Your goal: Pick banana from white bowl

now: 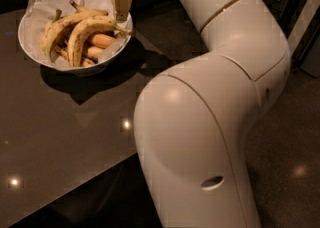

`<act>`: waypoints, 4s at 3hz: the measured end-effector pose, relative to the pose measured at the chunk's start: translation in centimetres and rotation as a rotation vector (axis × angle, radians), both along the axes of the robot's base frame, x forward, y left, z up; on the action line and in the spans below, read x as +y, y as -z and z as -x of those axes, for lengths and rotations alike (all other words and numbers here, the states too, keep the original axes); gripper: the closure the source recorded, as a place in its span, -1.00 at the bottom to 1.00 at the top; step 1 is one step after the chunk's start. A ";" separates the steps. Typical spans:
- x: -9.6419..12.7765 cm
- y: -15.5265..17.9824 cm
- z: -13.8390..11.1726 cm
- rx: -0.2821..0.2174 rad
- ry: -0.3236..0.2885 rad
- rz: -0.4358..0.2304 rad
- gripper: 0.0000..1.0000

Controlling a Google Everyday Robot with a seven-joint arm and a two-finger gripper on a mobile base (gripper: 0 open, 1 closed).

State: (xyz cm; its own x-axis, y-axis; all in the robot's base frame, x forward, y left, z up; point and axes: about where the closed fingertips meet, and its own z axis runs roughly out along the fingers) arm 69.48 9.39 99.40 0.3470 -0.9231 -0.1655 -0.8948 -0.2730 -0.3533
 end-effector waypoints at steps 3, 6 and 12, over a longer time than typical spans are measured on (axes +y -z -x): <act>2.4 2.6 -1.9 0.052 0.031 -0.024 -0.16; 3.7 5.7 -2.8 0.133 0.064 -0.050 0.33; 1.9 3.9 -3.2 0.072 0.135 -0.213 1.00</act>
Offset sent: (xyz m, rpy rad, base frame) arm -0.0058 -0.0051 -0.0252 -0.0945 0.2156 -0.0237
